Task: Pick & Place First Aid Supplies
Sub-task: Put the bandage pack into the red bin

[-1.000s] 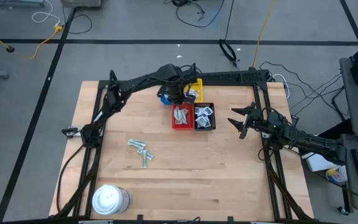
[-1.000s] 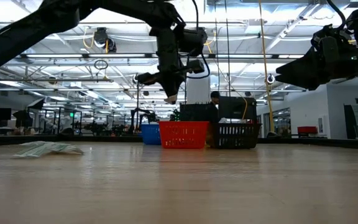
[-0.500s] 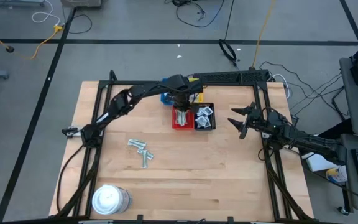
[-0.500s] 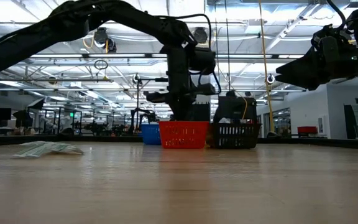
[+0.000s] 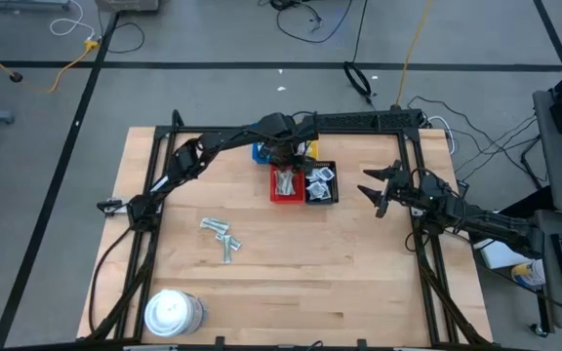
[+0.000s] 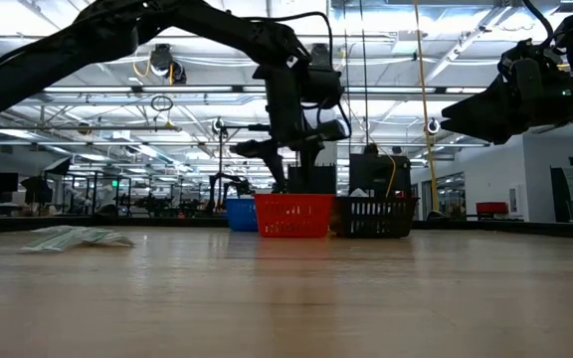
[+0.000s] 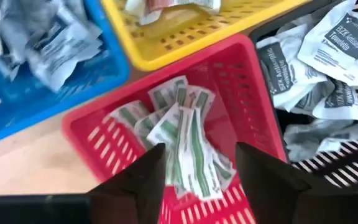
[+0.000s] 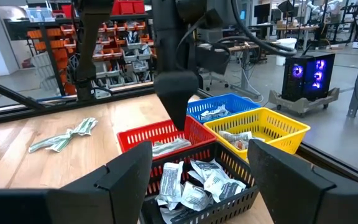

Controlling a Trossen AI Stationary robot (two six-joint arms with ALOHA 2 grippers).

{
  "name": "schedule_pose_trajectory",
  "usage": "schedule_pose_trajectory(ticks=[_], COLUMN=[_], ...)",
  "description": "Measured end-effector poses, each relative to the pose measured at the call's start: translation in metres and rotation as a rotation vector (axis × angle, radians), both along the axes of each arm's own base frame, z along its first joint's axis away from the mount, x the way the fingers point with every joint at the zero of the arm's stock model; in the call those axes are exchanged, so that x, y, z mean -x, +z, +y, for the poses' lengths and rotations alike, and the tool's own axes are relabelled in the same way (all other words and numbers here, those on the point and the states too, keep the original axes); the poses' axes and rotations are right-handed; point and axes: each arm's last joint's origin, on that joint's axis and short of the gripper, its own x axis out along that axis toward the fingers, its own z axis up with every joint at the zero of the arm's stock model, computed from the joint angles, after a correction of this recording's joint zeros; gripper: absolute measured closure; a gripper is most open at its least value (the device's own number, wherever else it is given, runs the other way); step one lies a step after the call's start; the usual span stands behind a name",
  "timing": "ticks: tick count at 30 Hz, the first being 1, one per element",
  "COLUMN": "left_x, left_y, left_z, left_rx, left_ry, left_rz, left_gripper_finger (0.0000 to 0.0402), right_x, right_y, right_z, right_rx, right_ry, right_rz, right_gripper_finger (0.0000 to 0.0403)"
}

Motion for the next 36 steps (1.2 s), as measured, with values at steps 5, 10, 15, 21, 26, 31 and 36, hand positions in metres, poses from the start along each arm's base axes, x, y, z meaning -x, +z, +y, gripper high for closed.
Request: schedule_pose_trajectory(ticks=[5, 10, 15, 21, 26, 31, 36], left_x=[0.015, 0.031, 0.042, 0.048, 0.042, 0.049, 0.064], left_y=[0.018, 0.034, 0.046, 0.06, 0.058, 0.051, 0.045], left_z=[0.001, -0.002, -0.004, -0.007, -0.027, -0.051, -0.084], left_rx=[0.045, 0.054, 0.04, 0.024, 0.019, 0.022, 0.019], left_ry=[0.017, 0.018, 0.027, 0.03, 0.023, 0.07, 0.087], left_rz=[0.027, 0.104, 0.147, 0.13, 0.144, 0.129, 0.071], left_gripper_finger=[0.0187, 0.0197, 0.0214, 0.0231, 0.0242, 0.0242, 0.0221], right_x=[0.0, 0.0, 0.0, 0.0, 0.0, 0.0, 0.0], right_y=[0.0, 0.0, 0.0, 0.0, 0.0, 0.0, 0.0], right_z=[0.0, 0.0, 0.0, 0.0, 0.0, 0.0, 0.0], right_rx=[0.0, 0.0, 0.0, 0.0, 0.0, 0.0, 0.0], right_ry=[0.0, -0.001, 0.0, 0.0, 0.0, 0.0, 0.0], right_rz=[0.0, 0.0, 0.001, 0.001, 0.001, 0.001, 0.001], right_gripper_finger=[0.0142, 0.0144, 0.0141, 0.014, 0.0141, 0.0142, 0.0144])
